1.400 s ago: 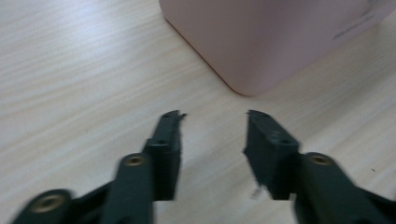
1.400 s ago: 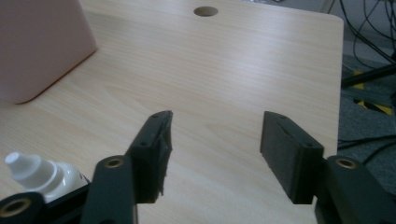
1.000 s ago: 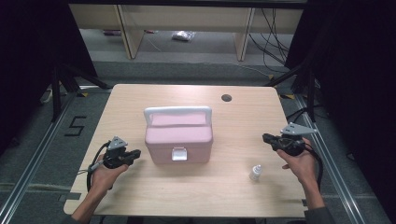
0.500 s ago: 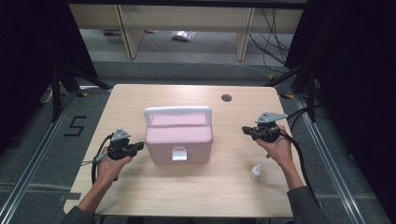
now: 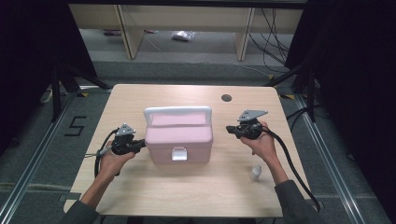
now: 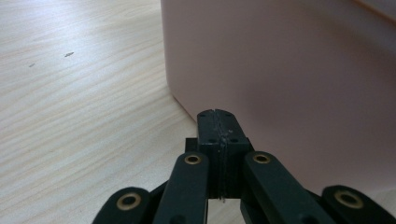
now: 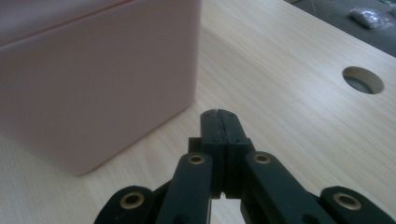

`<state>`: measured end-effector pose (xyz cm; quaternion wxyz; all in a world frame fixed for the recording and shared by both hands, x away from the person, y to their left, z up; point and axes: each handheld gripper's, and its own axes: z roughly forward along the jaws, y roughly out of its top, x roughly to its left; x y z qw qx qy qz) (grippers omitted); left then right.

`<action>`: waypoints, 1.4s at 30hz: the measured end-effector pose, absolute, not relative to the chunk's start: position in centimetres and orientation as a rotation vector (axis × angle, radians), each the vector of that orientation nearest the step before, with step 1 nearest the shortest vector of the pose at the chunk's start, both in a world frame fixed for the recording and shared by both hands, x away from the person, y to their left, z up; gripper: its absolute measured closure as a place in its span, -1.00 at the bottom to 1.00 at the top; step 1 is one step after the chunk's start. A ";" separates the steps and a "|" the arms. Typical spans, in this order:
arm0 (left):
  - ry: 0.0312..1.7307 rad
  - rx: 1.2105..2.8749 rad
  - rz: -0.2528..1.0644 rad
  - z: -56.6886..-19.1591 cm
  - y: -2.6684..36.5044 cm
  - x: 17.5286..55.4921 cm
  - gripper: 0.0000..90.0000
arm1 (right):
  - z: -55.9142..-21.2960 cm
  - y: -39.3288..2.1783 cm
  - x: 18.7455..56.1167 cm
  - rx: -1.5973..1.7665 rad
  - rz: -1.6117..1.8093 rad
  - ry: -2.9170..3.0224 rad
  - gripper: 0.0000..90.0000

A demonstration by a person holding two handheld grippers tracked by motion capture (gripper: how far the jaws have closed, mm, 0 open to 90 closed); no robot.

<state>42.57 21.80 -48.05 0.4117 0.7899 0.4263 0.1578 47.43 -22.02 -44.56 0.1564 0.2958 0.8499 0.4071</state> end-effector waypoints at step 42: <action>0.996 2.011 0.427 -47.6 17.9 43.1 0.99 | -45.3 -19.9 46.8 0.876 1.139 2.499 1.00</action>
